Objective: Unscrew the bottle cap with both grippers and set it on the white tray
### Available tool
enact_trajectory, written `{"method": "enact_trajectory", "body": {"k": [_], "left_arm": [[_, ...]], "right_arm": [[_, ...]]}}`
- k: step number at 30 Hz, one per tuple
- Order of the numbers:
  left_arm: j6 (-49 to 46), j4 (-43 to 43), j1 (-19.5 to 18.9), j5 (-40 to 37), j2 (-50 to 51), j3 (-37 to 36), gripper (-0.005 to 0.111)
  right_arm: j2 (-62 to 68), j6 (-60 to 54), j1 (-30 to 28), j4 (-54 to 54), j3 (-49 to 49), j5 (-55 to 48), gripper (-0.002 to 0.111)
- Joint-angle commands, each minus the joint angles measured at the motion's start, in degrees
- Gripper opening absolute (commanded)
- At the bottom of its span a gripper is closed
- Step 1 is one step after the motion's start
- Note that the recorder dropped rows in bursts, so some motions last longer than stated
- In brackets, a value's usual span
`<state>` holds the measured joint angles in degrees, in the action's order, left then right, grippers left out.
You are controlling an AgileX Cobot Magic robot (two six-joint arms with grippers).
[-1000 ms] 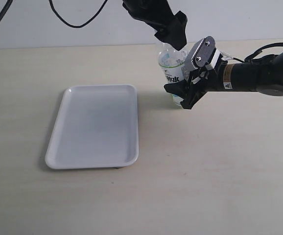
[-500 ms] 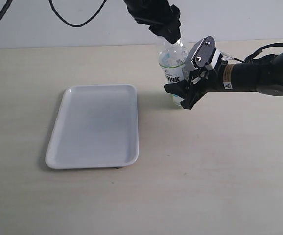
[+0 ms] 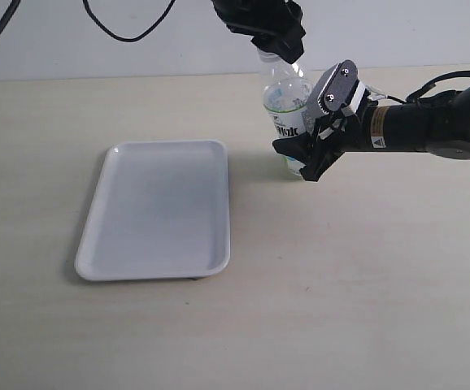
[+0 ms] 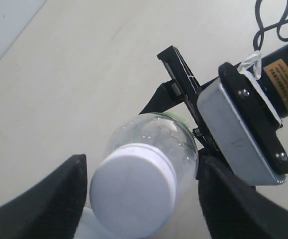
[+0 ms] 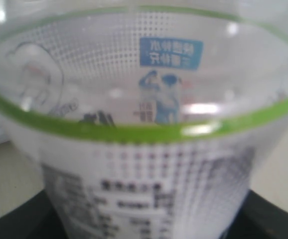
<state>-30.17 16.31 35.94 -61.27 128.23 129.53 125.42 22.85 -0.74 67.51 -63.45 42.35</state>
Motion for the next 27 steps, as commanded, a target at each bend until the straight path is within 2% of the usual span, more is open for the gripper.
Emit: {"method": "enact_trajectory", "body": {"k": [1, 18, 24, 27], "left_arm": [[0.6, 0.6, 0.0, 0.3, -0.4, -0.1, 0.062], [1.9, 1.1, -0.1, -0.7, -0.5, -0.1, 0.062], [0.9, 7.0, -4.2, -3.4, -0.6, -0.1, 0.062], [0.4, 7.1, -4.7, -3.7, -0.6, -0.1, 0.062]], "right_arm": [[0.4, 0.0, 0.1, 1.9, 0.2, -3.7, 0.000], [0.4, 0.0, 0.1, 1.9, 0.2, -3.4, 0.000], [0.4, 0.0, 0.1, 1.9, 0.2, -3.3, 0.000], [0.4, 0.0, 0.1, 1.9, 0.2, -3.3, 0.000]]}}
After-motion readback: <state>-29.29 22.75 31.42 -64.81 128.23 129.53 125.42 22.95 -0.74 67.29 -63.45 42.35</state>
